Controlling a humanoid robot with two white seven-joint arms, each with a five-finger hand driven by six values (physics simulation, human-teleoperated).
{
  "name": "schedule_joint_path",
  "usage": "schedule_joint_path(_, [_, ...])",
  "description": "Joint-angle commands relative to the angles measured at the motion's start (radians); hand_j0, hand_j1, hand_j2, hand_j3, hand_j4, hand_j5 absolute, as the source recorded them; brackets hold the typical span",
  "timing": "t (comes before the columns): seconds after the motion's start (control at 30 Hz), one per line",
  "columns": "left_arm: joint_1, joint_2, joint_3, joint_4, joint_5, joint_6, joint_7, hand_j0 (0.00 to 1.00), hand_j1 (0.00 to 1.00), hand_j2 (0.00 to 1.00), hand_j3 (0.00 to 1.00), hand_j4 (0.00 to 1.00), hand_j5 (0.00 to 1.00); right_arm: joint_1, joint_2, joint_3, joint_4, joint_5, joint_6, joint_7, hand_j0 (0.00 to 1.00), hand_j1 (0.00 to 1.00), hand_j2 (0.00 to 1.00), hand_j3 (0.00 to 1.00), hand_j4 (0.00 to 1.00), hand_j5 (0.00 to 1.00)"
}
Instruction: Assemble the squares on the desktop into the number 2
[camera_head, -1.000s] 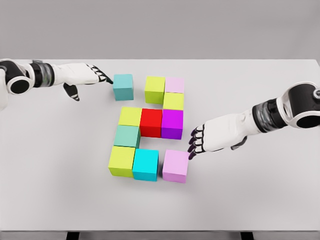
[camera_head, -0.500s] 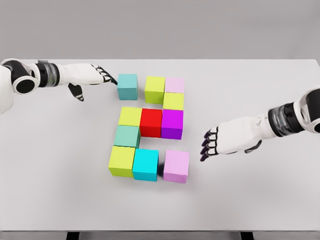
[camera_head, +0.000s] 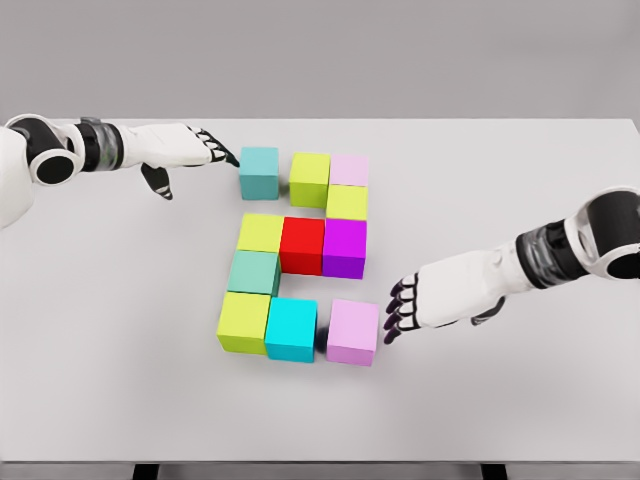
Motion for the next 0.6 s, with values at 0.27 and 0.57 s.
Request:
schedule_joint_path(0.27, [-0.002,-0.012,0.012,0.014,0.004,0.001,0.000,1.00,1.00,1.00,1.00,1.00,1.00,0.003,0.034,-0.001,0.001,-0.007,0.002,0.000,0.98,0.98,0.98,0.98,0.98,0.98])
schedule_joint_path(0.57, [-0.009,-0.040,0.012,0.042,0.004,0.001,0.000,1.00,1.00,1.00,1.00,1.00,1.00,0.003,0.050,-0.005,0.006,-0.007,0.002,0.000,0.98,0.98,0.98,0.98,0.98,0.98])
